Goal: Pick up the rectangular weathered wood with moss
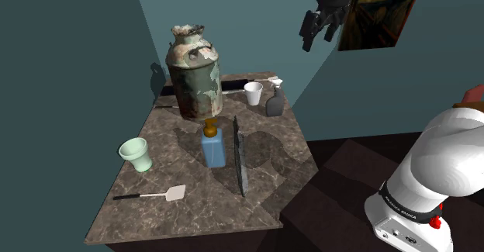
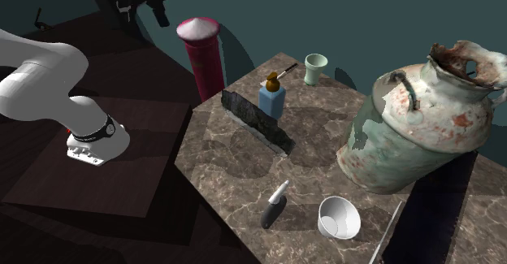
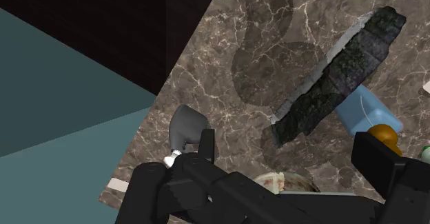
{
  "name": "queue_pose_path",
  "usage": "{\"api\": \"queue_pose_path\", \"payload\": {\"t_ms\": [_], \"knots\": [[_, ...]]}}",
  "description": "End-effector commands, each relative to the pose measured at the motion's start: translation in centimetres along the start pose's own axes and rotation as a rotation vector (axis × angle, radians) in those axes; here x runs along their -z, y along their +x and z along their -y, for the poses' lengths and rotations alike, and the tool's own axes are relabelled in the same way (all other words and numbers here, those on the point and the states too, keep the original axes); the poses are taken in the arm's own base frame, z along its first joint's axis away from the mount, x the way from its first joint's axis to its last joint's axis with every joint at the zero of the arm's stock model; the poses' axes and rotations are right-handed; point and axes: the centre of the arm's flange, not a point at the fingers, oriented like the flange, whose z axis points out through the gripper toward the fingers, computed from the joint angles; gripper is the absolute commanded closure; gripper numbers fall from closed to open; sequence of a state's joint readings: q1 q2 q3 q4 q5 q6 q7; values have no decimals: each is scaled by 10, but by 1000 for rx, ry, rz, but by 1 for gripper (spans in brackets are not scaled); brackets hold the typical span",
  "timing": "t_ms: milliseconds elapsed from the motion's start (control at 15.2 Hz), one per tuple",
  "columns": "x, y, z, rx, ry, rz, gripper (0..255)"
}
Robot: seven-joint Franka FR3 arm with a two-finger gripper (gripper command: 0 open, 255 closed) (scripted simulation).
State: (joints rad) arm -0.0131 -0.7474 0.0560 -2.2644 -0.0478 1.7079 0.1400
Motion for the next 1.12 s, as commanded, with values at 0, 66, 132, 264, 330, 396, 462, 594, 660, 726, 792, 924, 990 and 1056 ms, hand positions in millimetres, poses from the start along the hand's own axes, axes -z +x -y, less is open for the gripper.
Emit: {"api": "queue_pose_path", "payload": {"t_ms": [0, 66, 132, 264, 330, 396, 462, 594, 660, 726, 792, 924, 990, 1056], "knots": [[0, 0, 0, 0, 0, 0, 0], [-10, 2, 9, -15, -4, 7, 0], [-21, 5, 17, -30, -8, 14, 0], [-42, 10, 34, -60, -16, 29, 0], [-52, 13, 43, -75, -20, 36, 0], [-63, 16, 51, -90, -24, 43, 0], [-74, 18, 59, -105, -28, 51, 0], [-95, 24, 75, -135, -36, 65, 0], [-106, 27, 83, -150, -41, 72, 0], [-117, 30, 91, -165, -45, 80, 0], [-128, 33, 99, -180, -49, 87, 0], [-150, 39, 114, -210, -57, 101, 0], [-161, 42, 122, -225, -61, 109, 0], [-172, 45, 129, -240, -65, 116, 0]]}}
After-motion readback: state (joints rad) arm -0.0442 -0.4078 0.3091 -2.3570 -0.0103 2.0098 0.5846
